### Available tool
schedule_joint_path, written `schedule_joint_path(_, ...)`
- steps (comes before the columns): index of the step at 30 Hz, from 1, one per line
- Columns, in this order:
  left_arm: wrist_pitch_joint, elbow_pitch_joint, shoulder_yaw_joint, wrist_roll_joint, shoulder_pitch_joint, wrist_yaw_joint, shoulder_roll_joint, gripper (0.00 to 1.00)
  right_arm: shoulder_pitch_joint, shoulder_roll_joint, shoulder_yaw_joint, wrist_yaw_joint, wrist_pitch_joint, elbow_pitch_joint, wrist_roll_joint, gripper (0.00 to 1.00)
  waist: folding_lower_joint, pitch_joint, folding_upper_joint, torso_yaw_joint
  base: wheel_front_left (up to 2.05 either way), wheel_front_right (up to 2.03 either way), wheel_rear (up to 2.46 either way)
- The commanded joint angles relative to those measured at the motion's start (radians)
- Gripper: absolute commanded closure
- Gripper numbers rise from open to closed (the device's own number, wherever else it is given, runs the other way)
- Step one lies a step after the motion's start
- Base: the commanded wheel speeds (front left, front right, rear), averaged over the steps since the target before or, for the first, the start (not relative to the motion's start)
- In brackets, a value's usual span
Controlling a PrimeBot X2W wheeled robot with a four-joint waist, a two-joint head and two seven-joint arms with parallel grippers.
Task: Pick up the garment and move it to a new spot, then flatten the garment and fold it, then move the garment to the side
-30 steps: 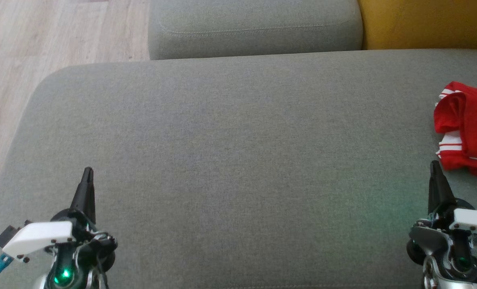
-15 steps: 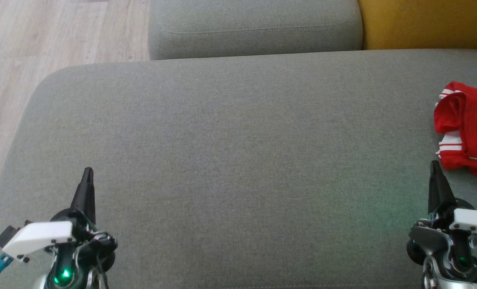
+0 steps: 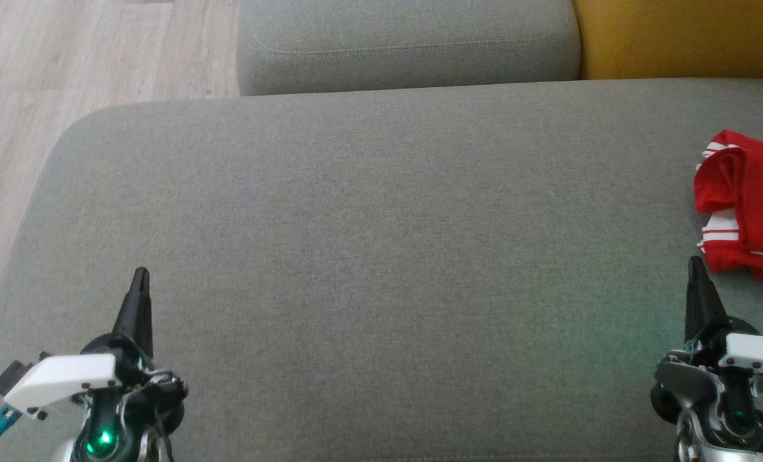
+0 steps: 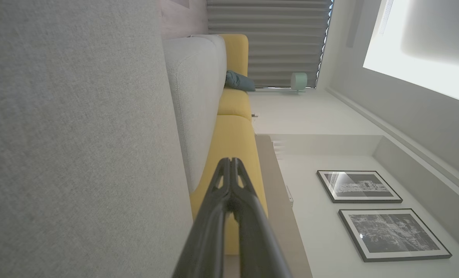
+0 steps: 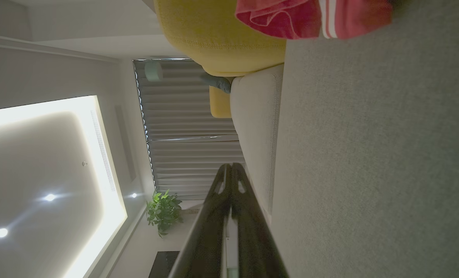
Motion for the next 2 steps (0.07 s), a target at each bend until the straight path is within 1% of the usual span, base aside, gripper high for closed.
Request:
schedule_joint_path(1,0.007,-0.039,0.035,-0.004,-0.025,-0.007,0.013,1.00,-0.019,-0.004,0.021,0.007,0.006,-0.039,0.007,1.00,0.0000,0.000,0.0000,0.000,0.00,0.00,0.00)
schedule_joint_path(2,0.007,-0.039,0.035,-0.004,-0.025,-0.007,0.013,1.00,-0.019,-0.004,0.021,0.007,0.006,-0.039,0.007,1.00,0.0000,0.000,0.0000,0.000,0.00,0.00,0.00)
